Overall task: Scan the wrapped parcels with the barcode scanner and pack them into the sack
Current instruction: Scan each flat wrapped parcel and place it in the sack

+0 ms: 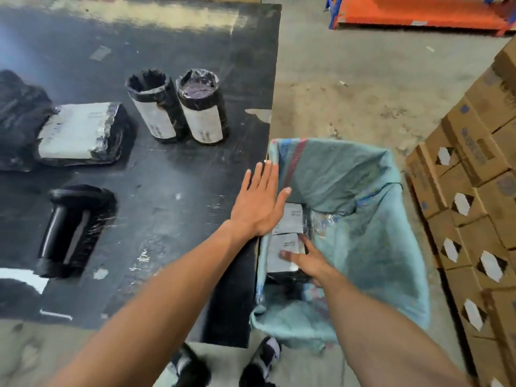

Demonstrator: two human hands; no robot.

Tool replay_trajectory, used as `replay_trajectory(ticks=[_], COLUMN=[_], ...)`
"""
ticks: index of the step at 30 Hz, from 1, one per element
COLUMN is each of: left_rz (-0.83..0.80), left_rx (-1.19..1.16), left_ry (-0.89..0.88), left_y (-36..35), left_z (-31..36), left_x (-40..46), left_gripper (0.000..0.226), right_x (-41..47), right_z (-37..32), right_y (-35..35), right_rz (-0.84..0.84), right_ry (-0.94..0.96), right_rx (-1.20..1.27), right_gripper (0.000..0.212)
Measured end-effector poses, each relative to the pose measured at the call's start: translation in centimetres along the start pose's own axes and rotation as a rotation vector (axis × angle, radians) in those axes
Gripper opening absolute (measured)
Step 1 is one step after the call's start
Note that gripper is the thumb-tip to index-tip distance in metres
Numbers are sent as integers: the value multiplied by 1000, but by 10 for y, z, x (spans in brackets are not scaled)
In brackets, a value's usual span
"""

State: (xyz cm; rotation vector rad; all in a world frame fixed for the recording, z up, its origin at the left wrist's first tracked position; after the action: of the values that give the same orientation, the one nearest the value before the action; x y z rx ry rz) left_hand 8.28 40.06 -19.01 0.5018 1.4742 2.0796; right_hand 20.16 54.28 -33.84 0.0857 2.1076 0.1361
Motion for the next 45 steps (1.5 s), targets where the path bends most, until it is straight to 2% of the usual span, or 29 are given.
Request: replay_trajectory(ticks=[2, 4, 8, 11, 16, 19, 22, 31, 40, 45], left_rz=[2, 9, 0, -10, -10, -12, -7, -2, 5, 18], left_rx=[5, 17, 48, 59, 64, 61, 55, 69, 16, -10], left_ry=[2, 5, 8, 7, 11, 11, 13, 20, 12, 4], left_y=[-1, -2, -2, -2, -1, -1, 0, -2, 0, 2], left_z=[0, 1, 1, 1, 2, 3, 4, 3, 2, 4], left_x=[0, 1, 2, 1, 0, 0, 0, 0, -1, -1], left_gripper=[70, 70, 69, 70, 71, 71, 70, 70, 71, 70], right_x=[11, 18, 26, 33, 41, 47, 56, 73, 58, 43], right_z=[13, 24, 46, 59, 61, 41, 36, 49, 27, 4], right_y=[-4, -3, -11, -20, -37, -48, -56, -58, -57, -35], right_rz=[-10, -15, 101, 103, 211, 251, 172, 134, 119, 219], right_ry=[-11, -5, -23, -91, -218, -102, -63, -85, -174, -161], right_rx=[40, -31, -363, -570, -904, -1021, -1109, -1140, -1167, -1006], right_gripper=[102, 106, 113, 115, 135, 126, 114, 108, 103, 88])
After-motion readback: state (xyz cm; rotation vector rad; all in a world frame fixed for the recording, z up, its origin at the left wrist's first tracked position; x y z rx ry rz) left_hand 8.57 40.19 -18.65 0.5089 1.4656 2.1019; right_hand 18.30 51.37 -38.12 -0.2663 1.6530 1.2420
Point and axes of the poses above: each hand's wrist, its own x-axis towards the middle knuckle, its own y-axis out of the back of the hand, z = x × y, the point moved 6 cm from there along x, towards the middle knuckle, and after that the axes turned 12 degrees about -y, right-handed, at the moved point
